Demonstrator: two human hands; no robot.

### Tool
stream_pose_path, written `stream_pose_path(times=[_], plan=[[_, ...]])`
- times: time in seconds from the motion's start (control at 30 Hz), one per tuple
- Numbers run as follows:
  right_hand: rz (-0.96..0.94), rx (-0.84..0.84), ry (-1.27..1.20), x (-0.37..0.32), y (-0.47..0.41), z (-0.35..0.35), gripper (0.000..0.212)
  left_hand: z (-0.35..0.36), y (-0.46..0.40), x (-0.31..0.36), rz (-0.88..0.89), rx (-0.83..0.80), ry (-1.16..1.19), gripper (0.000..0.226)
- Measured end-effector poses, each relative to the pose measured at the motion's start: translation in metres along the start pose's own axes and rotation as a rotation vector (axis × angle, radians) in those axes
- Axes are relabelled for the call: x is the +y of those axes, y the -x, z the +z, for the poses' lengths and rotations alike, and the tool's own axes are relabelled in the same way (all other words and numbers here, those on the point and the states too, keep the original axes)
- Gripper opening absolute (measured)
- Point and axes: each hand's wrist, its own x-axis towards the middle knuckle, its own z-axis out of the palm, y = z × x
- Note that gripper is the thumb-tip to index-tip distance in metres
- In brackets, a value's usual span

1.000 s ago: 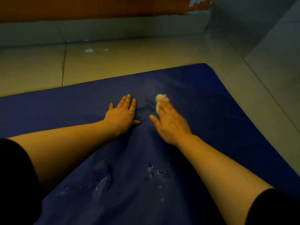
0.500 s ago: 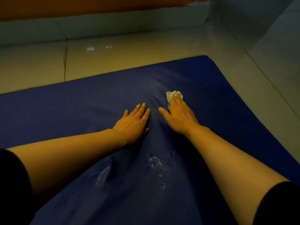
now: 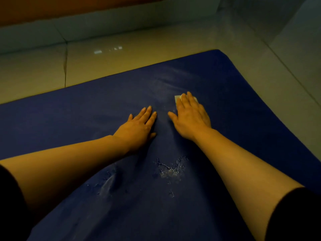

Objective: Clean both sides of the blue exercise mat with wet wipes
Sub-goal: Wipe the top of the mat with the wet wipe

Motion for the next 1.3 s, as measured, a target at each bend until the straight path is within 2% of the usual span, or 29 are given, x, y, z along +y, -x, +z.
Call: stream_pose_path(times=[0.1,0.2,0.27,0.33,0.47,0.53,0.6,0.7,0.8,0.87,0.93,1.0,1.07,1.13,1.23,1.3], plan=[[-0.018,0.046,-0.063,-0.003,0.011,0.009,0.068,0.002,0.0,-0.001,0.007,0.013,0.002,0.074],[-0.165,0.102,-0.075,-0.016,0.05,0.019,0.066,0.005,0.0,-0.003,0.012,0.029,0.005,0.074],[-0.279,0.07,-0.042,-0.014,0.066,0.022,0.066,0.005,0.0,-0.002,0.014,0.032,0.01,0.073],[-0.294,0.039,-0.017,-0.001,0.058,0.019,0.066,0.003,0.0,-0.002,0.012,0.024,0.007,0.073],[-0.004,0.045,-0.138,0.022,0.027,0.013,0.064,-0.004,0.003,-0.002,0.021,-0.01,0.013,0.073],[0.104,0.114,-0.236,0.021,0.026,0.013,0.06,-0.004,0.002,-0.004,0.028,-0.017,0.013,0.074],[0.135,0.223,-0.314,0.01,0.037,0.021,0.057,-0.003,0.001,-0.005,0.029,-0.014,0.016,0.074],[-0.09,0.336,-0.36,-0.012,0.073,0.044,0.055,0.001,0.001,-0.004,0.023,-0.002,0.018,0.075],[-0.299,0.249,-0.3,0.004,0.082,0.046,0.065,0.001,0.001,-0.005,0.02,0.0,0.013,0.075],[-0.305,0.257,-0.278,0.031,0.07,0.036,0.068,0.0,0.001,-0.005,0.024,-0.007,0.01,0.074],[-0.183,0.29,-0.311,0.053,0.059,0.023,0.066,-0.001,0.001,-0.004,0.023,-0.015,0.009,0.074],[-0.052,0.344,-0.334,0.06,0.053,0.018,0.057,-0.002,0.001,-0.003,0.019,-0.023,0.004,0.074],[-0.031,0.45,-0.387,0.047,0.056,0.02,0.033,-0.002,0.002,-0.001,0.012,-0.026,-0.013,0.073],[-0.145,0.471,-0.399,0.025,0.068,0.029,0.014,-0.001,0.002,0.002,0.0,-0.022,-0.032,0.072],[-0.377,0.349,-0.338,0.01,0.087,0.037,0.01,0.004,0.004,0.006,-0.02,0.013,-0.04,0.068],[-0.371,0.347,-0.317,0.027,0.076,0.031,0.008,0.006,0.008,0.01,-0.017,0.023,-0.03,0.067]])
